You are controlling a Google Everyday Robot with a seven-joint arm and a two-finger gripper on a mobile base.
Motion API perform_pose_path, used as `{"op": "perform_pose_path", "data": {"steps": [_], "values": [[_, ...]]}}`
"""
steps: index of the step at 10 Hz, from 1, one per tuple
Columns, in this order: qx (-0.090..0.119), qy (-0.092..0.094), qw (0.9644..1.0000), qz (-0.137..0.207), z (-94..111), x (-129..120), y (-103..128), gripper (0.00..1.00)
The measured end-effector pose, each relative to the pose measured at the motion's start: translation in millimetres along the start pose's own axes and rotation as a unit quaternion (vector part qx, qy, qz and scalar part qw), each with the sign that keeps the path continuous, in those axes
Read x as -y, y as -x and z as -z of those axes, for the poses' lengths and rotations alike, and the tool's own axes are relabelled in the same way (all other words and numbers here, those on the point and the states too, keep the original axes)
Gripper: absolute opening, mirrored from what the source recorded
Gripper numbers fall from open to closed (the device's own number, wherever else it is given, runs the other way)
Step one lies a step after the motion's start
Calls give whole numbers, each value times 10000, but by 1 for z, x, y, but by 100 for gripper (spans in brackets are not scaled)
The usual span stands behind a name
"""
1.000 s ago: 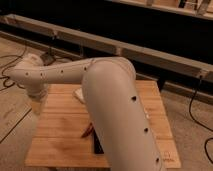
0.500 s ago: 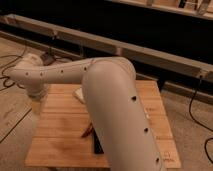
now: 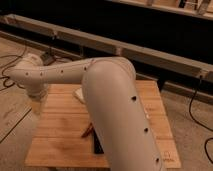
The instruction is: Pick up the ceramic cup
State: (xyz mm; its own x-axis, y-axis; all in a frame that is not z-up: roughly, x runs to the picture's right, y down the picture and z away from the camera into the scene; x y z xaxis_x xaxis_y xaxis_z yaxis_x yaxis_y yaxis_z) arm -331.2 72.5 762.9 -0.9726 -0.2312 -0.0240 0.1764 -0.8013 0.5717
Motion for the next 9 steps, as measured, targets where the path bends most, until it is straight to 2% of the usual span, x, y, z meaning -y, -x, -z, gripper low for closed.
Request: {"op": "perform_pose_path", "data": {"steps": [4,7,9], "values": [[21,22,10000,-15,2,-2,5,80],[148,256,9995,-97,9,-21,37,80],[234,409,9987,-175,16,-34,72,80]]}}
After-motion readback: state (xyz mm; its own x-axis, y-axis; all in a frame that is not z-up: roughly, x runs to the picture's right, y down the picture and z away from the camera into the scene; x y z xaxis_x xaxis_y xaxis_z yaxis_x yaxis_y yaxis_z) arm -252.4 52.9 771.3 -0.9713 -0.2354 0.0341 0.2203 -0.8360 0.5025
